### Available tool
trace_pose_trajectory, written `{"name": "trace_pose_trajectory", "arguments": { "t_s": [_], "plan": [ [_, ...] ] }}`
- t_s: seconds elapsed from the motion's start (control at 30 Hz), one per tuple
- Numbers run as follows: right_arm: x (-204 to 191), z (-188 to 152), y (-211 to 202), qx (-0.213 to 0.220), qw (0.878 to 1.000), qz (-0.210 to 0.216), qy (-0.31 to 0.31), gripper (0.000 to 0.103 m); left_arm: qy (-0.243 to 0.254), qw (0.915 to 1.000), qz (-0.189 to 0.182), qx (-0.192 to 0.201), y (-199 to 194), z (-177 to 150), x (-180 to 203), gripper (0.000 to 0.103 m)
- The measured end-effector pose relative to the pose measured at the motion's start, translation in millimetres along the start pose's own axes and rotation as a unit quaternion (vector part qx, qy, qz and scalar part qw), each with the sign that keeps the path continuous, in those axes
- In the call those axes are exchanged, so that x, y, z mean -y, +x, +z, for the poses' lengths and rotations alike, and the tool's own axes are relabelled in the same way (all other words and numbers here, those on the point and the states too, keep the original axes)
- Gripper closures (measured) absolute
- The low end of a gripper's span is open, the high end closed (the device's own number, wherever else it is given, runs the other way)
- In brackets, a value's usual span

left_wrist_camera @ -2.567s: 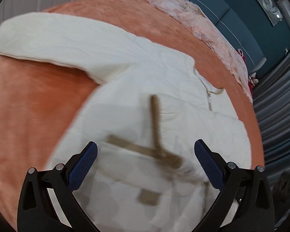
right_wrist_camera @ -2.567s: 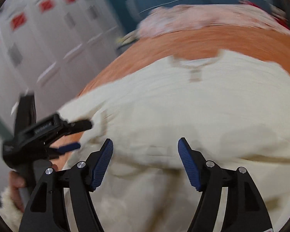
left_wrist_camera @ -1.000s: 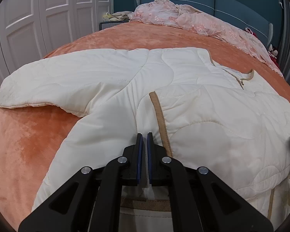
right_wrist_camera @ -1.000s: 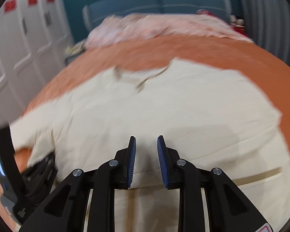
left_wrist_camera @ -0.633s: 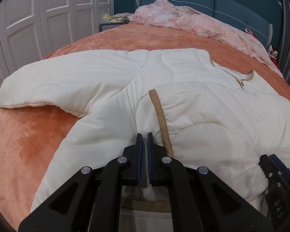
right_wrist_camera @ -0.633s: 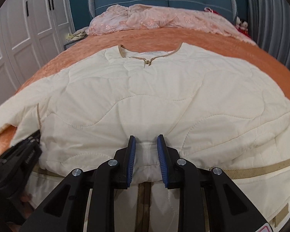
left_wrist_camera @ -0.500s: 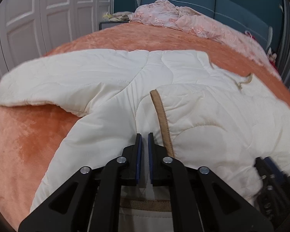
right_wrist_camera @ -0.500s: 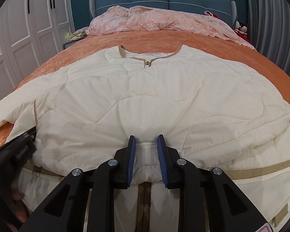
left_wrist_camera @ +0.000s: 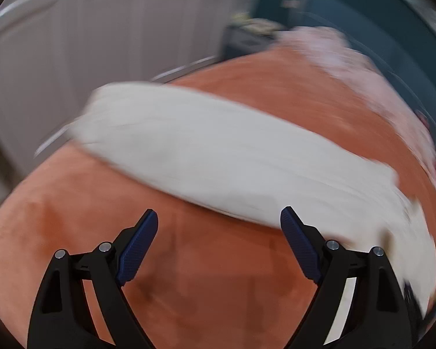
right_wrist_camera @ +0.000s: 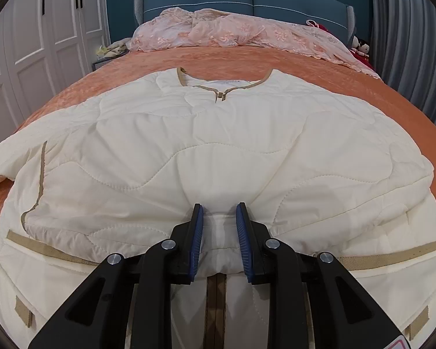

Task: Fold large clothes
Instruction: 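Lift the zipper edge with the left gripper and fold it over the body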

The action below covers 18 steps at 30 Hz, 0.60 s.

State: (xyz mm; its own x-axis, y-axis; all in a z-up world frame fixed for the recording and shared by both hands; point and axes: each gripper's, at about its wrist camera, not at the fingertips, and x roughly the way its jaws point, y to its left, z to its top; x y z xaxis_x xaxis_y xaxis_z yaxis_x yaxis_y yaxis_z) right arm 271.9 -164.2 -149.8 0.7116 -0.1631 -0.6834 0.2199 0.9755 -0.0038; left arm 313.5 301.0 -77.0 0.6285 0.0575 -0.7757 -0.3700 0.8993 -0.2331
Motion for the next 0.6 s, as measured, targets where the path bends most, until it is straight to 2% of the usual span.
{"name": "trace_pose_trajectory", "arguments": {
  "t_s": [0.1, 0.17, 0.27, 0.33, 0.37, 0.43, 0.47, 0.5, 0.6],
  "plan": [
    [0, 0, 0, 0.0, 1.0, 0.0, 0.0, 0.079, -0.079, 0.9965, 0.025, -0.008, 17, 27, -58, 0.019],
    [0, 0, 0, 0.0, 1.0, 0.0, 0.0, 0.079, -0.113, 0.993, 0.029, -0.017, 29, 37, -82, 0.02],
    [0, 0, 0, 0.0, 1.0, -0.001, 0.0, 0.079, -0.142, 0.9893, 0.017, -0.027, 46, 46, -97, 0.02],
    [0, 0, 0, 0.001, 1.0, -0.001, -0.001, 0.079, -0.136, 0.9903, 0.023, -0.015, 49, 51, -91, 0.022],
    [0, 0, 0, 0.001, 1.0, -0.002, -0.001, 0.079, -0.132, 0.9909, 0.019, -0.017, 53, 53, -87, 0.027],
    [1, 0, 0, 0.001, 1.0, -0.002, -0.001, 0.079, -0.124, 0.9917, 0.021, -0.027, 57, 56, -77, 0.066],
    [0, 0, 0, 0.001, 1.0, -0.002, 0.0, 0.079, -0.114, 0.9929, 0.022, -0.028, 57, 58, -69, 0.074],
    [0, 0, 0, 0.001, 1.0, -0.002, 0.0, 0.079, -0.107, 0.9937, 0.02, -0.027, 57, 63, -65, 0.09],
    [0, 1, -1, 0.002, 1.0, -0.001, 0.001, 0.079, -0.068, 0.9976, 0.006, 0.01, 32, 72, -42, 0.096]
  ]
}}
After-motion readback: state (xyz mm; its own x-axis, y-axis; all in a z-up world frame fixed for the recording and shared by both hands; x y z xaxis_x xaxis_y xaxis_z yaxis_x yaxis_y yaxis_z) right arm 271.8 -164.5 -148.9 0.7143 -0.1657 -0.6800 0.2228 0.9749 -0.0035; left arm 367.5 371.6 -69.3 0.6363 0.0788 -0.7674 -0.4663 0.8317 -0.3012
